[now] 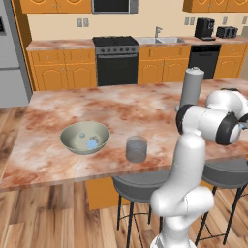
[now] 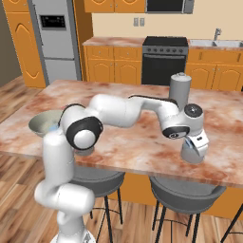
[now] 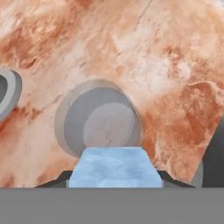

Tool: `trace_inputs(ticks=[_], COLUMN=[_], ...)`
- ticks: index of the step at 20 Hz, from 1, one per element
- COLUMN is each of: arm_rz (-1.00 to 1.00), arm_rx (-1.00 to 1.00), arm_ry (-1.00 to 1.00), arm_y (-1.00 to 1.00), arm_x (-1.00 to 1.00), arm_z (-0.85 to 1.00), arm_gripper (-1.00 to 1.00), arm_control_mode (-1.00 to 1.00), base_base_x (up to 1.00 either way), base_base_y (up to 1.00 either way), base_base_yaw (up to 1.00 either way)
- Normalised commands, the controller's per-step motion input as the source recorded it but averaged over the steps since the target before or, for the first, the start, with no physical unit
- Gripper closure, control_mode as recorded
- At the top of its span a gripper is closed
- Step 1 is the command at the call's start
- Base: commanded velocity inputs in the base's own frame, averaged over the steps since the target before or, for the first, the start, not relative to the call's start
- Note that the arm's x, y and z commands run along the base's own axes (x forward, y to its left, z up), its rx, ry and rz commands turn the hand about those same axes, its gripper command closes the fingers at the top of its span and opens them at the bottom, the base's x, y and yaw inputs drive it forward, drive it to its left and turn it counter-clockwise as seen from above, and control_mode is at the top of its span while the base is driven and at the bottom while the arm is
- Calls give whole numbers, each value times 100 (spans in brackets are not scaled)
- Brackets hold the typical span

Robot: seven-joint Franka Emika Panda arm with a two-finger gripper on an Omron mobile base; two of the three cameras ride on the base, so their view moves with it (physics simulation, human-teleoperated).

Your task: There are four ice cubes in the ice bowl. Place two ice cubes in each glass of water.

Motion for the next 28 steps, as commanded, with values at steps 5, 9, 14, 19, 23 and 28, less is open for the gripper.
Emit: trace_inputs(ticks=[5, 9, 14, 19, 23, 28], arm_rz=[4, 5, 4, 0, 0, 0], arm_rx=[0, 0, 0, 0, 0, 0], arm_ry=[0, 0, 0, 0, 0, 0], arm_y=[-4, 0, -5, -37, -24, -2], arm_x=[24, 35, 38, 25, 21, 18], arm_z=[0, -4, -19, -20, -12, -4], arm_gripper=[100, 100, 100, 100, 100, 100], arm_control_mode=[-100, -100, -100, -100, -100, -100], base_base_x=[0, 0, 0, 0, 0, 0], base_base_y=[0, 0, 0, 0, 0, 0], base_base_yaw=[0, 0, 0, 0, 0, 0])
